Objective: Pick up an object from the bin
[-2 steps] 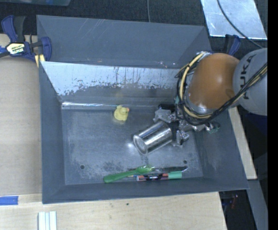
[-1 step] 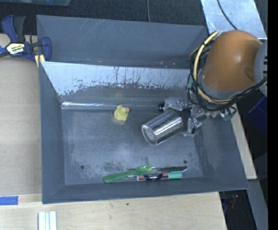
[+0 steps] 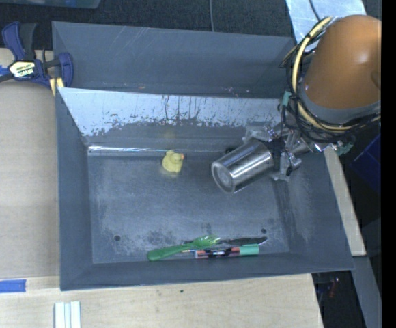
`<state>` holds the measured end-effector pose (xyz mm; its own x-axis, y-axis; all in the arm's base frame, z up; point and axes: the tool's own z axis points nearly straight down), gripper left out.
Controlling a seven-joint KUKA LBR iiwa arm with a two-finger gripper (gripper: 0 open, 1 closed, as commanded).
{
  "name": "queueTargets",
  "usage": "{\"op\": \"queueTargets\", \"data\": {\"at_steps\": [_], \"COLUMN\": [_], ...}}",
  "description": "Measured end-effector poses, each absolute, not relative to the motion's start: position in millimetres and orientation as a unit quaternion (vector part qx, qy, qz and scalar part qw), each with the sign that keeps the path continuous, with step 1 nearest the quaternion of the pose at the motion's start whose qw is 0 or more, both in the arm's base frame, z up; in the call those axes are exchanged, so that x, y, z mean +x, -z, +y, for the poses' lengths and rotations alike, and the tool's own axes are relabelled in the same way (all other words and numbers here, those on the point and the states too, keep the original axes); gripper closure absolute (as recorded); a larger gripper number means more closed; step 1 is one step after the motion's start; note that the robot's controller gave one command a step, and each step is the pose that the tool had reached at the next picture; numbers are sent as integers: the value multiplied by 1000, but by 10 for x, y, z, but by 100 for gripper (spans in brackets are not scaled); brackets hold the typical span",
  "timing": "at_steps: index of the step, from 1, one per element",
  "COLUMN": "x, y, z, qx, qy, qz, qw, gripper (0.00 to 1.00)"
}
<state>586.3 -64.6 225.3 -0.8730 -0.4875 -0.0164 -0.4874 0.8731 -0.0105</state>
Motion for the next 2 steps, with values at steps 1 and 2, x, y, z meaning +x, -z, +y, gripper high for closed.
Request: {"op": "queueTargets", "data": {"at_steps": [1, 2], "x": [5926, 5897], "y": [-1495, -1607], "z": [-672, -839], "qx": [-342, -194], "qy": [1, 3], "qz": [940, 981], "qw": [5, 11], "gripper": [100, 100]}}
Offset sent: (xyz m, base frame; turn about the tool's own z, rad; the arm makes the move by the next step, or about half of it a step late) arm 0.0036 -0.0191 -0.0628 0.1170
